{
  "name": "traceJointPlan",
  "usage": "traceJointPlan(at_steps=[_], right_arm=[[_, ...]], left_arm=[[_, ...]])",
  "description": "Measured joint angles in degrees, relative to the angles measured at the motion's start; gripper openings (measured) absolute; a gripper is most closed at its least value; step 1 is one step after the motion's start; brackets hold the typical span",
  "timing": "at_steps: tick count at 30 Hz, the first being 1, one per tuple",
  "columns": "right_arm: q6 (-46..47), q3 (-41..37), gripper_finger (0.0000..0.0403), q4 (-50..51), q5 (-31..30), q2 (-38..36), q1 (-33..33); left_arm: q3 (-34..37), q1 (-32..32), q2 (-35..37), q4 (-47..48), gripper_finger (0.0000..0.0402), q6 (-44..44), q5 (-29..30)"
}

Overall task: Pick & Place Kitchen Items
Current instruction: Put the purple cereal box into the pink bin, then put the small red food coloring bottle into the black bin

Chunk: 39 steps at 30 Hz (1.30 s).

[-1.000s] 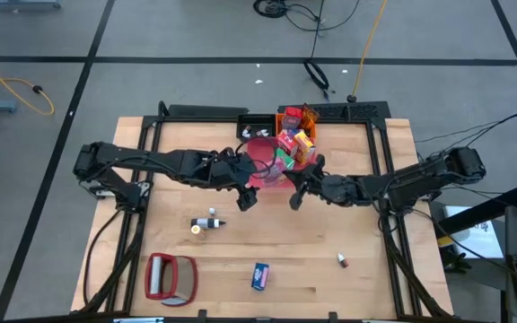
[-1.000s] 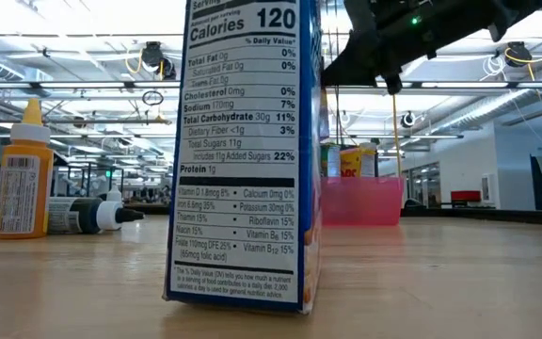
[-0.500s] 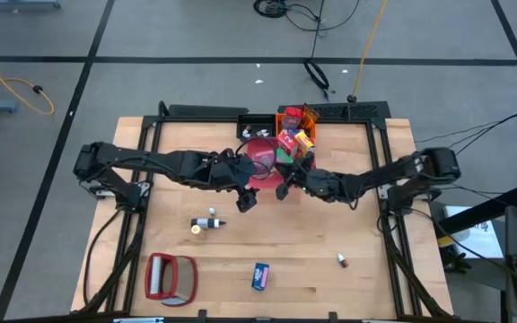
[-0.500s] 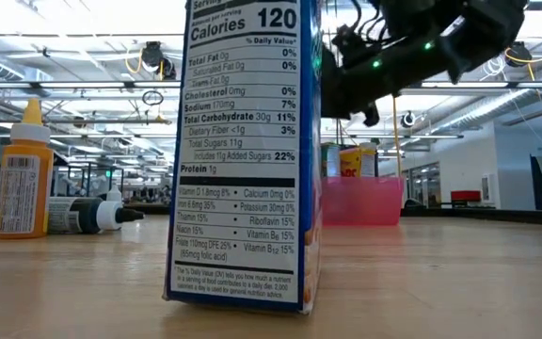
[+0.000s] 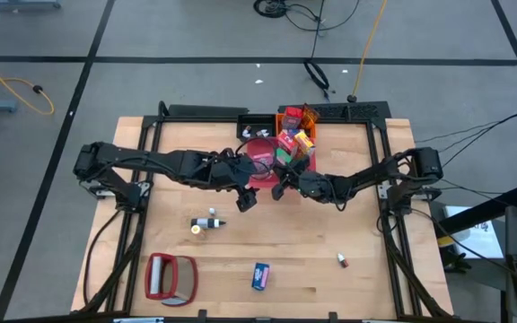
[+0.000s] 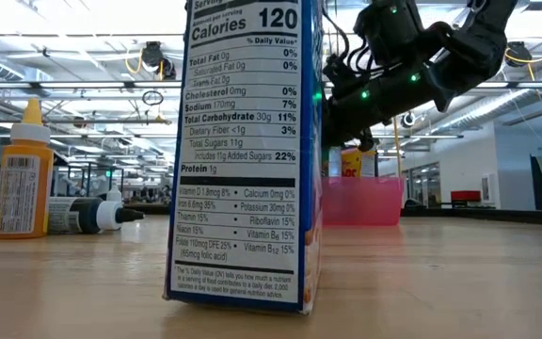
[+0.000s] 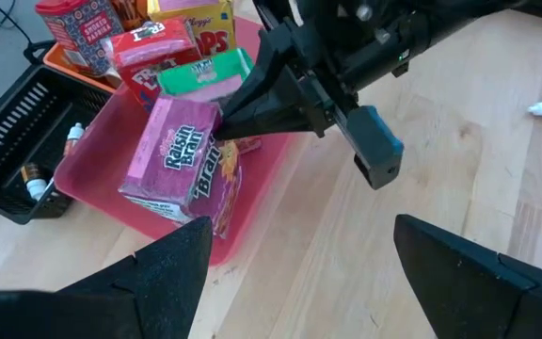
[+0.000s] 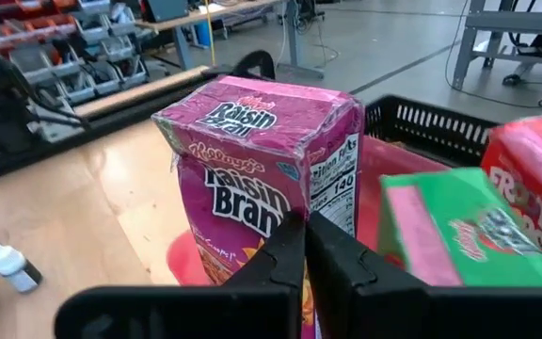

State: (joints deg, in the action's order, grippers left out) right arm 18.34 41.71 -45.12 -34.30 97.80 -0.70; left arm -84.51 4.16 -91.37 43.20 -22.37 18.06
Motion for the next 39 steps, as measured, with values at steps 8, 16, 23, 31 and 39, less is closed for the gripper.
traceJointPlan(at_steps=[8, 16, 23, 31, 39], right_arm=[[0.3, 0.0, 0.0034, 0.3, 2.8, 0.0, -0.1], [0.5, 0.0, 0.0086, -0.5, 3.3, 0.0, 0.1], [-4.0, 0.0, 0.0132, -5.5, 3.6, 0.0, 2.6], [-4.3, 0.0, 0.0148, -5.3, 4.5, -0.8, 5.9], [-1.7, 0.0, 0.0138, 4.6, 10.6, -7.6, 12.9]], left_arm=[[0.0, 0.0, 0.0, 0.0, 0.0335, 0.1, 0.0], [0.0, 0.0, 0.0, 0.1, 0.0335, 0.3, 0.0], [0.0, 0.0, 0.0, 0.4, 0.0335, 2.4, 0.0], [0.0, 0.1, 0.0, 4.0, 0.0335, 3.9, 0.0], [0.0, 0.1, 0.0, 8.9, 0.0335, 2.9, 0.0]])
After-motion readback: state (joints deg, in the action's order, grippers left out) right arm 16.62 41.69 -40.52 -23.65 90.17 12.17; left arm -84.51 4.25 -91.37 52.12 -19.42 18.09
